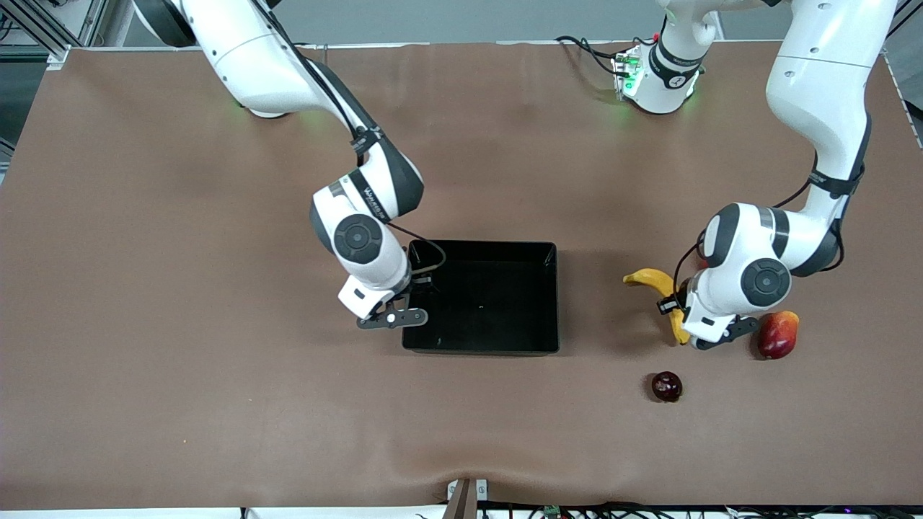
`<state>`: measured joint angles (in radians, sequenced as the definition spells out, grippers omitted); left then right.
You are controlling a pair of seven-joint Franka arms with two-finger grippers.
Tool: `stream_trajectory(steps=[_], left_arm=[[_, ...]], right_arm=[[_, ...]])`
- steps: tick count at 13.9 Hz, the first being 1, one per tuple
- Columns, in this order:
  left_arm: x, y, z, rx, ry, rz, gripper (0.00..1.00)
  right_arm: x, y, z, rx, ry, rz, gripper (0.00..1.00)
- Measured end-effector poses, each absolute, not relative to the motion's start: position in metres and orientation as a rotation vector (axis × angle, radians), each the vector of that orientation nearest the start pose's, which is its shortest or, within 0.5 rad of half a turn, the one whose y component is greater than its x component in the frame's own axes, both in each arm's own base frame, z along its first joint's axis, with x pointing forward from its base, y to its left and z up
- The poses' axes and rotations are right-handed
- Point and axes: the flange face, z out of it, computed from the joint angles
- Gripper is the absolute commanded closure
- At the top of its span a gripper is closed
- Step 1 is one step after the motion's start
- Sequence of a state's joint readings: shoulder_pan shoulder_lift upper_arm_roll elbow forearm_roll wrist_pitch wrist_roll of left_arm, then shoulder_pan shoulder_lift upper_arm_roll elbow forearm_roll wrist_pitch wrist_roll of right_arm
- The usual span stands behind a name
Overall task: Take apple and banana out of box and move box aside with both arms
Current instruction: 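Lower the banana by the fruits while the right gripper grasps the box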
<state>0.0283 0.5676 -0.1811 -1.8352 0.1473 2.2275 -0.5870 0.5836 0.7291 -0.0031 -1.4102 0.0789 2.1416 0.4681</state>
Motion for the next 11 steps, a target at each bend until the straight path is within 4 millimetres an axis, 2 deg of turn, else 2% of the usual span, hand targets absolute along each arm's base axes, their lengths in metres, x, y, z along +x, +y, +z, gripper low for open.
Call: stream_trajectory(steps=[3, 4, 5, 6, 7, 8, 11], left_arm=[[0.611, -0.086, 0.194, -3.036, -0.538, 0.193, 0.99], [0.611, -0.085, 0.193, -3.037, -0.538, 0.191, 0.89], [0.611, -0.086, 0.193, -3.036, -0.536, 0.19, 0.7], [0.611, -0.086, 0.193, -3.036, -0.534, 0.19, 0.57], [0.611, -0.086, 0.193, -3.036, -0.534, 0.19, 0.46], [0.61, -0.086, 0.192, -3.035, -0.533, 0.193, 0.03], [0.611, -0.087, 0.193, -3.04, -0.531, 0.182, 0.0]], right_arm=[[0.603, 0.408, 0.251, -3.092, -0.098, 0.07, 0.0], [0.603, 0.408, 0.243, -3.096, -0.094, 0.075, 0.12], [0.603, 0.407, 0.235, -3.099, -0.088, 0.08, 0.65], [0.603, 0.407, 0.23, -3.102, -0.083, 0.085, 1.0], [0.603, 0.406, 0.225, -3.105, -0.08, 0.092, 1.0], [0.603, 0.406, 0.223, -3.107, -0.077, 0.096, 1.0], [0.604, 0.407, 0.224, -3.105, -0.072, 0.091, 1.0]])
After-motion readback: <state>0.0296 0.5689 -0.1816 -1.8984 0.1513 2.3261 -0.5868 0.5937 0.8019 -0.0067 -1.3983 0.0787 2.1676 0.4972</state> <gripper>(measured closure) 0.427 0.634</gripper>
